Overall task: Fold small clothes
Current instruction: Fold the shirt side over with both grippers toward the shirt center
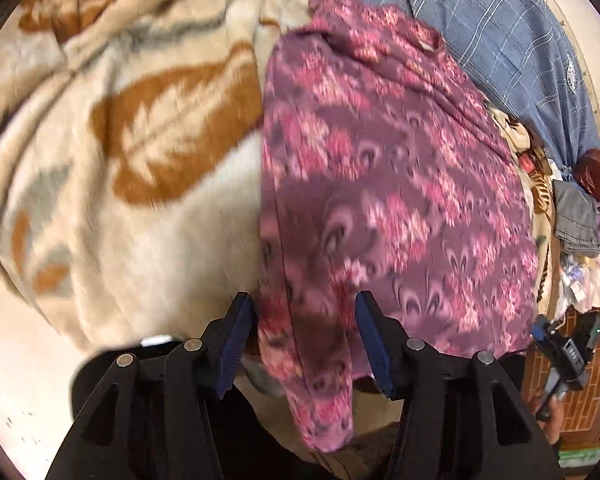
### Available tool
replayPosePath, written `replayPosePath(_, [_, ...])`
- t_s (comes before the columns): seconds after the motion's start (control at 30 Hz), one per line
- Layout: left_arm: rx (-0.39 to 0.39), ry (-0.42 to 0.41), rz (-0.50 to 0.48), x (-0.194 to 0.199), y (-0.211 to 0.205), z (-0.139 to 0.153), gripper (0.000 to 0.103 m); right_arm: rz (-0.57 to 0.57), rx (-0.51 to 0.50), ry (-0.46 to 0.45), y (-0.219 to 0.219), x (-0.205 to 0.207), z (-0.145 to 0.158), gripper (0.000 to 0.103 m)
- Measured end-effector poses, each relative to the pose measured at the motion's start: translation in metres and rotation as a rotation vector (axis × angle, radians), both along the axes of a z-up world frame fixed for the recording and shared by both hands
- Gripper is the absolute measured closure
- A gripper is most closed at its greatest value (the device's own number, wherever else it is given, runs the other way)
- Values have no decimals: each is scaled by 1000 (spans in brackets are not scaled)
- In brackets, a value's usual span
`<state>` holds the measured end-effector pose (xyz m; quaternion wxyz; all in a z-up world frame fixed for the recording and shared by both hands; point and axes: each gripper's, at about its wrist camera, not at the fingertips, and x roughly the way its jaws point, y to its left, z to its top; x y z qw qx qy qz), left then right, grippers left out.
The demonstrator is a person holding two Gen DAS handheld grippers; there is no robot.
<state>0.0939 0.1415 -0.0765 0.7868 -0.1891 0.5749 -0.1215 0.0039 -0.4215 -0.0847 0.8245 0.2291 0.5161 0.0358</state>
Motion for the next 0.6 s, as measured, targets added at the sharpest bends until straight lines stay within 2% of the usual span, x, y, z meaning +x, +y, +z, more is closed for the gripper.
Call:
replayPosePath(0.17, [-45,32,1,-15,0,-8,45,128,-21,39,32,-1,-14,27])
replayPosePath(0.27, [-78,71,-27,-22,-6,-20,44,163,-56,37,40,-2,-15,27])
replayPosePath(0.4, [-90,99,-58,-26,-14,-38,47,172,-40,38,37,-3,-15,31])
replayPosePath(0.43, [-92,94,-58,-26,-14,-39,56,175,-39,38,36,-4,-15,37])
replayPosePath(0.47, [-96,88,-58,-26,-14,-41,84,178,-47,40,34,-5,-15,43])
replayPosePath(0.5, [-112,87,-70,-26,-13,-42,97,177,-64,42,32,-6,-15,61])
replayPosePath(0.53, [-134,81,-81,-26,-12,-41,98,178,-71,46,29,-7,-14,83])
replayPosePath(0.6, [-171,34,-94,-30,-9,-34,98,164,-5,42,20,-10,-12,96])
